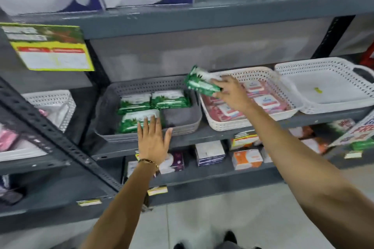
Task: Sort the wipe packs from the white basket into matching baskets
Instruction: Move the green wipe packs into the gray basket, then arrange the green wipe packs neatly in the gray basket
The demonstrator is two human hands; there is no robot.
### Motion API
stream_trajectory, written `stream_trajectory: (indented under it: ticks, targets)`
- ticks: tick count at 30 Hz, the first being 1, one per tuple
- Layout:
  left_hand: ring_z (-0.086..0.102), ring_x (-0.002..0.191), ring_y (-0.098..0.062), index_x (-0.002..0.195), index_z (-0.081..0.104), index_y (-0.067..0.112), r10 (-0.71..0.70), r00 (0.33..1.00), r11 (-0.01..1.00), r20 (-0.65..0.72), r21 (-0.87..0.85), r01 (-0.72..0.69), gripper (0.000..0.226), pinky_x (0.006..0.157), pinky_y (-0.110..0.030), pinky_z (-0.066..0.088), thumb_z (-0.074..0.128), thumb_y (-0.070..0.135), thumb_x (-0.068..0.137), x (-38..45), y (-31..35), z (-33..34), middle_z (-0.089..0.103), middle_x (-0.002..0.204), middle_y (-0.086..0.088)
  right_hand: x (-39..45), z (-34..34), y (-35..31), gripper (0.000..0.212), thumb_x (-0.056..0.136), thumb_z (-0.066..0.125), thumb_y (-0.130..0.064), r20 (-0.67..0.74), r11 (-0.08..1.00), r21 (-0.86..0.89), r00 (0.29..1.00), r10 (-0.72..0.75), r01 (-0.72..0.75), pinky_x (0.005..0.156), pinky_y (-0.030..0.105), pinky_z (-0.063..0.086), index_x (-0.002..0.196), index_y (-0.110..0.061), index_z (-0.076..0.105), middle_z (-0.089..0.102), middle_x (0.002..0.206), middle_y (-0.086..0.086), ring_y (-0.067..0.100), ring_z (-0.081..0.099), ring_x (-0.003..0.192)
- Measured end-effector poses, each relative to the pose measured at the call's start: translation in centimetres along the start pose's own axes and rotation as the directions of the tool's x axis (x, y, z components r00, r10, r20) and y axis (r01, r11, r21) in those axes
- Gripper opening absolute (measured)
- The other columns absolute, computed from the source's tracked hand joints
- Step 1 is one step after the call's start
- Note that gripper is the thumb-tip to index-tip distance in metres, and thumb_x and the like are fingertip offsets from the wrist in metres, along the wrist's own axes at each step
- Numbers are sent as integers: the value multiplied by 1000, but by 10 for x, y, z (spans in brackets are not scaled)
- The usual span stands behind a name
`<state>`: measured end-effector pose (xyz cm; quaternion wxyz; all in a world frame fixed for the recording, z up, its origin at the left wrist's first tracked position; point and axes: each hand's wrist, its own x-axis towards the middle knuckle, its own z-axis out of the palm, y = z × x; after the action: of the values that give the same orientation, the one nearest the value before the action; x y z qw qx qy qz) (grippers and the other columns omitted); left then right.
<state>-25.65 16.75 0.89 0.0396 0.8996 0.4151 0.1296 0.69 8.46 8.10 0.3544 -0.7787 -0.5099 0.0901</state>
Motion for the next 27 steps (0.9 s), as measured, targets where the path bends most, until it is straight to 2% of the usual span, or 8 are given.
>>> stream_trajectory:
  ticks: [7,13,15,18,20,23,25,27]
  targets:
    - [13,143,-29,144,25,6,-11,999,998,38,60,9,100,117,-44,-2,-21,65,78,-6,-63,-2,29,151,-13,16,76,-41,47,88,63,-9,358,947,-275,932,-61,168,112,34,24,133,-17,52,34,149,18,31,31,137]
    - [10,143,-25,145,22,10,-32,999,999,29,-3,32,93,117,-43,-1,-15,64,80,1,-60,-5,24,153,-9,24,89,-42,67,85,55,10,582,921,-364,806,109,138,119,40,9,142,-18,38,9,160,6,25,3,147]
    - [11,143,-27,145,20,9,-88,996,993,24,-77,89,78,117,-44,1,0,59,88,14,-60,-7,20,154,-12,29,87,-46,73,82,47,17,526,946,-318,841,124,60,118,38,13,144,-20,35,9,160,6,26,7,146]
    - [-1,143,-30,147,7,9,-150,982,981,116,-102,163,69,117,-45,-1,14,53,94,48,-66,-10,2,156,-16,38,91,-57,56,93,47,-3,316,970,-214,931,182,-117,102,35,41,145,-14,30,26,154,16,28,51,119]
    - [-9,142,-31,146,-4,8,-139,963,987,231,-44,154,74,117,-45,-3,14,57,93,69,-73,-11,-9,155,-18,40,103,-64,59,99,40,-25,298,943,-258,911,286,-211,111,39,34,149,-9,13,16,156,20,33,42,130]
    - [-16,141,-34,144,-13,7,-120,923,993,366,47,110,90,115,-46,-5,22,67,87,91,-84,-7,-17,153,-20,39,126,-69,78,98,43,-28,336,852,-405,813,475,-331,120,44,7,147,-3,-13,-17,156,21,35,-8,145]
    - [-17,140,-35,144,-15,7,-153,887,988,435,63,140,101,115,-46,-5,31,72,81,98,-89,-4,-19,153,-20,41,132,-74,86,92,53,-24,288,791,-488,787,545,-369,119,44,18,147,0,-8,-12,155,26,39,1,145]
    - [-17,140,-35,144,-15,7,-189,847,980,497,47,192,106,115,-47,-3,35,74,78,100,-91,-2,-20,153,-20,44,133,-79,79,88,57,-23,216,727,-588,796,565,-356,110,42,37,147,3,11,12,152,30,40,28,137]
